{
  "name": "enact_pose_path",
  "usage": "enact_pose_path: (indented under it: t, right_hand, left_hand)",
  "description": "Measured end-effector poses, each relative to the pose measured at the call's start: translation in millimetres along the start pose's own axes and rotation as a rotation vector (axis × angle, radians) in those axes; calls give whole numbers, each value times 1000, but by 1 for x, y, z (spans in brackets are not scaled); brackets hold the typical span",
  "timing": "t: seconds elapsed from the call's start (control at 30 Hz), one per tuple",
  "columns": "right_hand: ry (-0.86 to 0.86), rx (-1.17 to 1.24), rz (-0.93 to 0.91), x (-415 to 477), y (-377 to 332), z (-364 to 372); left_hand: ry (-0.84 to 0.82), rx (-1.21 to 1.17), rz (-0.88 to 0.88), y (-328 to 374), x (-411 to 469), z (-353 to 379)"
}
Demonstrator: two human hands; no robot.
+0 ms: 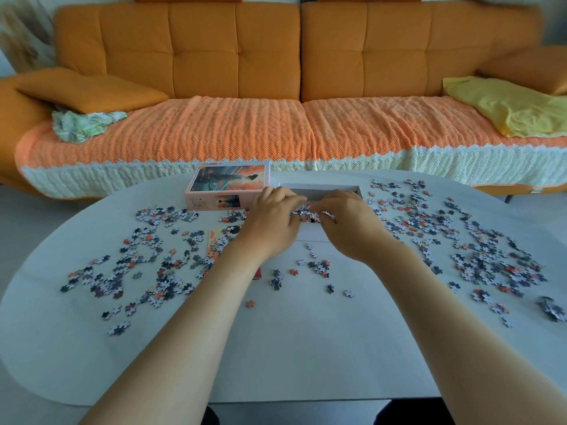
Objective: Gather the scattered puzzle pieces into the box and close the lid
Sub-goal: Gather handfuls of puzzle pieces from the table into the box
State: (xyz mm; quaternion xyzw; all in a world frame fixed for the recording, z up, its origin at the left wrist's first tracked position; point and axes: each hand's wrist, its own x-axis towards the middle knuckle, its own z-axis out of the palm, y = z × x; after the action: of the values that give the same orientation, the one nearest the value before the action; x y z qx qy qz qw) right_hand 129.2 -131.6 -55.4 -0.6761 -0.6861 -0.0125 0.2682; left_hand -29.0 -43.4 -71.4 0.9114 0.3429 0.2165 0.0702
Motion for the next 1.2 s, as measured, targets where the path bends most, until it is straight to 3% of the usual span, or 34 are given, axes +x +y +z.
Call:
enact_pose_path:
  t: [0.13, 0.3, 0.43, 0.5, 0.7, 0.83, 1.03, 1.2]
  right_hand:
    - [-82, 85, -52, -14, -21, -7]
    - [-338, -64, 8, -28, -25, 6]
    - [-412, -71, 17, -40, -26, 10]
    - [-429, -41, 12, -44, -29, 7]
    - [-385, -12, 23, -58, -36, 5]
    - [-431, -64, -31, -61, -40, 7]
    - [-334, 37, 50, -63, -27, -12]
    - [-568, -17, 209, -69, -9, -38]
  left_hand:
    - [125, 1, 114, -2, -29, -11]
    - [-179, -20, 30, -3, -64, -44]
    - [-443, -32, -158, -10, -87, -63]
    - [-499, -79, -221, -12, -96, -62]
    - [-334, -102, -189, -12, -108, -51]
    - [-191, 98, -54, 2, -105, -36]
    - [-149, 49, 9, 13, -98, -20]
    - [-159, -10, -34, 22, -93, -12]
